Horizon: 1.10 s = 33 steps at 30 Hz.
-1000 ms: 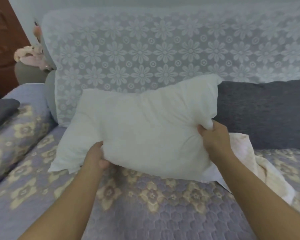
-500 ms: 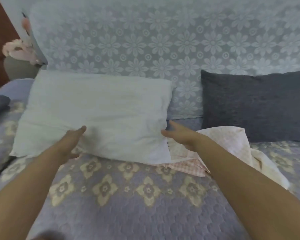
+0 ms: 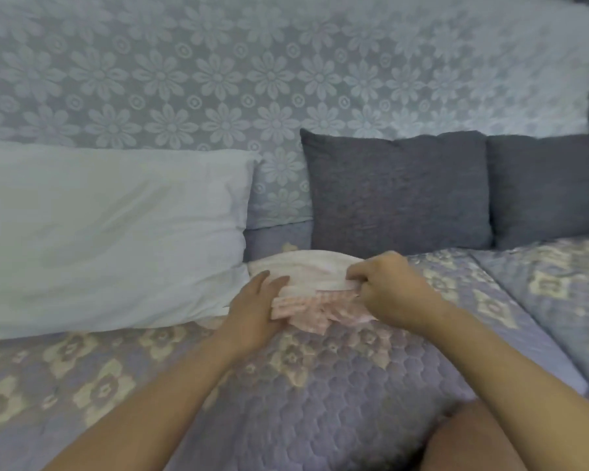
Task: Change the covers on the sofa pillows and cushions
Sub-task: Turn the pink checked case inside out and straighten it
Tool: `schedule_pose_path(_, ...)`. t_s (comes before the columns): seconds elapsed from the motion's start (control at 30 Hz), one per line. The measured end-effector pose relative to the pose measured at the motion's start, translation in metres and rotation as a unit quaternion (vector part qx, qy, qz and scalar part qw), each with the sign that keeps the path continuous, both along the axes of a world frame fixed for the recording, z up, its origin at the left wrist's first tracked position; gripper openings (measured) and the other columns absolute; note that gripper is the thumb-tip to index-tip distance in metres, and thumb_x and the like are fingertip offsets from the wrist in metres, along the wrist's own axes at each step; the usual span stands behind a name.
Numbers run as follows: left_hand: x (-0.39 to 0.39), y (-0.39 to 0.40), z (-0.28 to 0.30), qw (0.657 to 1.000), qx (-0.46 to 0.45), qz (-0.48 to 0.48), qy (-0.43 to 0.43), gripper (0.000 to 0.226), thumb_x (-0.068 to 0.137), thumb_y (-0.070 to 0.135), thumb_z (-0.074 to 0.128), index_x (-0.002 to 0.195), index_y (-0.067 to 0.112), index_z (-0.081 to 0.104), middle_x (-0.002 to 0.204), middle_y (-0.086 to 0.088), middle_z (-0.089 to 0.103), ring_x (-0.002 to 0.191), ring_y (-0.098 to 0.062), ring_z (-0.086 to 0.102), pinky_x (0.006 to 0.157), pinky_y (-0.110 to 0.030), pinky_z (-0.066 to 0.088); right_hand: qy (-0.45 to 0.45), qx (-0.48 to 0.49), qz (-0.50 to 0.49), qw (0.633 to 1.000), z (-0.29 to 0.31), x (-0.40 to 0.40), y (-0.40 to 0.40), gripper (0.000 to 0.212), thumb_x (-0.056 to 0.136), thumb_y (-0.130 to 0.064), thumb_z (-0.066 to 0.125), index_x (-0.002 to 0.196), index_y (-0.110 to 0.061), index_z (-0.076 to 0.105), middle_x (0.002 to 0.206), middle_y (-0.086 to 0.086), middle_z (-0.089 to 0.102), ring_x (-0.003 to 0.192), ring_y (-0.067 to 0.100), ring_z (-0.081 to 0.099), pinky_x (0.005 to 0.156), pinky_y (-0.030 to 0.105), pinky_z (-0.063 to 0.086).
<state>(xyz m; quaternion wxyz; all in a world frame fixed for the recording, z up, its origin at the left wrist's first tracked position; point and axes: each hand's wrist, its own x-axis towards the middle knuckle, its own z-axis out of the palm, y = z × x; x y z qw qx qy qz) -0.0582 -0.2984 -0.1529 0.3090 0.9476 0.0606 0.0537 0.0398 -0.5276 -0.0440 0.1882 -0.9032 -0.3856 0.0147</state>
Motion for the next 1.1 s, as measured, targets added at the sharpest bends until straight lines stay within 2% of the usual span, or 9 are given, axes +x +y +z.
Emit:
schedule_pose_path(0.1,0.002,-0.022,0.066,0.987,-0.159,-0.005,-0.029,0.021,0.086,0.009,0.059,0.077,0.027,0.067,0.068,0.01,0.063,0.064,-0.005,0.058,0.063,-0.032,0.038,-0.099,0.128,-0.058,0.985,0.072,0.012,-0.017,0.019,0.06,-0.012,0.037,0.057,-0.01,0.055,0.054,0.009,0.054,0.056,0.032,0.052,0.052,0.036,0.043)
schedule_pose_path(0.23,-0.022,-0.032,0.174,0.901,-0.416,-0.116,0.043,0.034,0.078,0.009,0.059,0.109,0.006,0.07,0.103,-0.023,0.072,0.086,-0.027,0.068,0.07,-0.033,0.054,-0.094,0.137,-0.16,0.973,0.106,0.081,-0.017,0.027,0.076,0.0,0.043,0.064,-0.013,0.064,0.081,0.011,0.066,0.08,0.032,0.059,0.07,0.044,0.052)
schedule_pose_path(0.33,-0.027,-0.016,0.2,0.889,-0.447,-0.072,0.065,0.032,0.082,0.004,0.056,0.107,0.004,0.076,0.107,-0.021,0.075,0.086,-0.026,0.072,0.074,-0.031,0.058,0.019,0.074,-0.124,0.989,0.091,0.09,0.019,0.03,0.095,-0.024,0.062,0.126,-0.027,0.062,0.134,0.009,0.054,0.122,0.032,0.053,0.095,0.044,0.05)
schedule_pose_path(0.47,-0.05,0.04,0.144,0.898,-0.41,0.104,0.123,0.044,0.068,0.011,0.063,0.106,-0.013,0.066,0.102,-0.024,0.068,0.086,-0.032,0.063,0.078,-0.039,0.046,0.114,0.164,-0.085,0.976,0.051,0.038,0.022,0.025,0.101,-0.038,0.055,0.122,-0.026,0.06,0.116,-0.004,0.06,0.103,0.015,0.058,0.071,0.025,0.044)
schedule_pose_path(0.67,-0.129,0.057,0.023,0.92,-0.174,0.334,0.112,0.036,0.092,0.039,0.066,0.123,0.021,0.062,0.112,-0.002,0.066,0.105,-0.024,0.064,0.083,-0.033,0.051,0.248,-0.075,0.013,0.966,-0.05,-0.023,0.01,0.034,0.1,-0.038,0.055,0.133,-0.027,0.054,0.129,-0.008,0.054,0.108,0.01,0.056,0.085,0.023,0.047)
schedule_pose_path(0.73,-0.137,0.029,0.002,0.944,-0.135,0.301,0.027,0.041,0.084,0.052,0.072,0.118,0.033,0.062,0.118,0.005,0.061,0.115,-0.02,0.06,0.091,-0.035,0.047,0.268,-0.1,0.005,0.958,-0.077,-0.03,0.019,0.05,0.099,-0.037,0.057,0.145,-0.025,0.044,0.14,-0.002,0.048,0.117,0.018,0.055,0.096,0.03,0.048)
schedule_pose_path(0.87,-0.132,-0.023,-0.032,0.98,0.083,0.126,0.127,0.096,0.077,0.075,0.061,0.156,0.038,0.023,0.15,0.005,0.029,0.139,-0.02,0.031,0.112,-0.037,0.034,0.22,-0.166,-0.034,0.961,-0.117,-0.029,0.03,0.061,0.089,-0.038,0.061,0.145,-0.026,0.039,0.133,0.005,0.048,0.109,0.023,0.055,0.091,0.038,0.052)
schedule_pose_path(0.97,-0.122,-0.01,-0.05,0.949,0.239,0.133,0.154,0.077,0.087,0.053,0.056,0.156,0.037,0.025,0.152,-0.002,0.041,0.135,-0.026,0.044,0.103,-0.04,0.045,0.129,-0.224,-0.054,0.965,-0.13,-0.023,0.019,0.048,0.093,-0.021,0.055,0.139,-0.024,0.044,0.13,0.006,0.048,0.111,0.026,0.053,0.091,0.038,0.051)
schedule_pose_path(1.1,-0.124,0.049,-0.029,0.957,-0.019,0.261,0.123,0.032,0.097,0.03,0.048,0.117,0.018,0.069,0.113,-0.004,0.072,0.106,-0.024,0.068,0.09,-0.038,0.053,0.011,-0.09,-0.163,0.982,-0.101,0.002,-0.016,0.019,0.091,-0.011,0.051,0.094,-0.018,0.069,0.096,0.002,0.067,0.085,0.022,0.063,0.073,0.036,0.054)
